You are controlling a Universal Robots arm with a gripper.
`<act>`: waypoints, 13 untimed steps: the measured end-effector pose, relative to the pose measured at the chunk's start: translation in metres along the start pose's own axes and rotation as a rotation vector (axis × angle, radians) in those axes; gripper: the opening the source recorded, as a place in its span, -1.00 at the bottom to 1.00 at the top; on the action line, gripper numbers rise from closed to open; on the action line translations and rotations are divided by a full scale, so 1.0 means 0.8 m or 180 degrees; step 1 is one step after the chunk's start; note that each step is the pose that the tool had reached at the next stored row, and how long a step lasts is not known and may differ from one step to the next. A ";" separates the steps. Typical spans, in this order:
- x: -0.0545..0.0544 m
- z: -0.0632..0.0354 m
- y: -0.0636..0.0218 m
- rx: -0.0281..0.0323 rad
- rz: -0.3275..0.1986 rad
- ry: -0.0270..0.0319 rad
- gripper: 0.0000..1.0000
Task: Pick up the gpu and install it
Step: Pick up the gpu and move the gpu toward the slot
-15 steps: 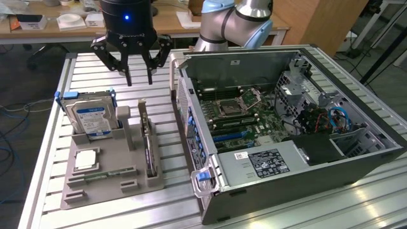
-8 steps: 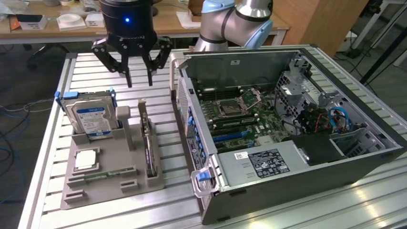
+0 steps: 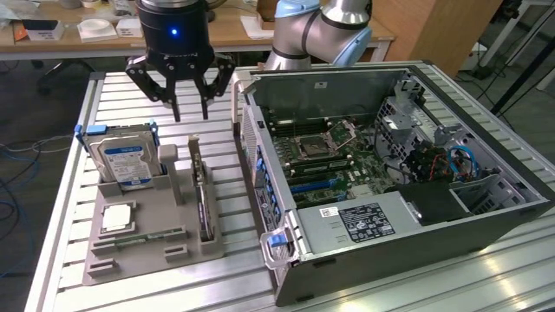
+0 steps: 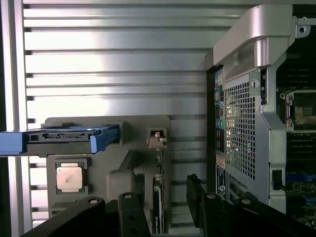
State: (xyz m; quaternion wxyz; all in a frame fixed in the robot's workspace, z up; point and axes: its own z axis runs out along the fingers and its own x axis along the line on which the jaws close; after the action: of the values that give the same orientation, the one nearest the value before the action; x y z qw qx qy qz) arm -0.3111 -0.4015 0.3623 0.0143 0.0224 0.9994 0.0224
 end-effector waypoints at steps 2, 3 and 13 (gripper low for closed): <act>0.000 0.002 0.000 0.0000 0.0000 0.0000 -0.06; 0.000 0.004 0.000 0.0000 0.0000 0.0000 -0.06; 0.000 0.017 -0.004 0.0000 0.0000 0.0000 -0.06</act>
State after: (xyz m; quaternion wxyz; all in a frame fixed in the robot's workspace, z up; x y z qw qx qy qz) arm -0.3111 -0.4042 0.3489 0.0142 0.0224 0.9994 0.0224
